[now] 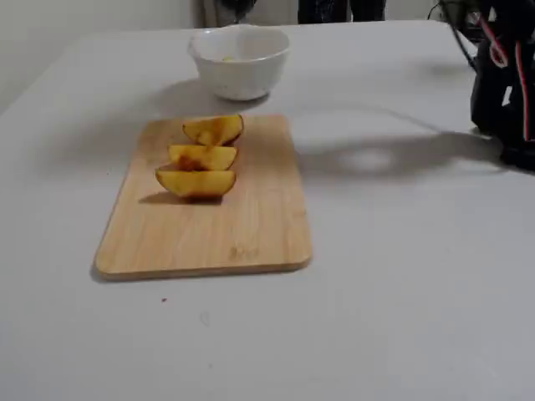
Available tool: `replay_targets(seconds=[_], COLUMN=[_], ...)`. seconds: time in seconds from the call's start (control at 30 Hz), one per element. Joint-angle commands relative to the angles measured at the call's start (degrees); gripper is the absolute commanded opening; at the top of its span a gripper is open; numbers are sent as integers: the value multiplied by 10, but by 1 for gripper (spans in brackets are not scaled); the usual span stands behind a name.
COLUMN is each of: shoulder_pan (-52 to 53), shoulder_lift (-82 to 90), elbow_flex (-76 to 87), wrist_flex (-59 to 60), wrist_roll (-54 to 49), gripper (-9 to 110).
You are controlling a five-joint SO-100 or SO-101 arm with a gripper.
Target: Pick up the leftmost apple slice from the cutting board and place it into the bowl
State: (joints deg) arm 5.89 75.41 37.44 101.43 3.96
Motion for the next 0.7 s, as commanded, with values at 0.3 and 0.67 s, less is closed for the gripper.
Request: replay_targets(seconds=[0.3,0.67], shoulder_pan=[-114,-155], shoulder_lift=[736,1003], elbow_flex=[652,932], wrist_flex=[-199,-227], wrist_roll=[-30,-126], gripper=[0,0])
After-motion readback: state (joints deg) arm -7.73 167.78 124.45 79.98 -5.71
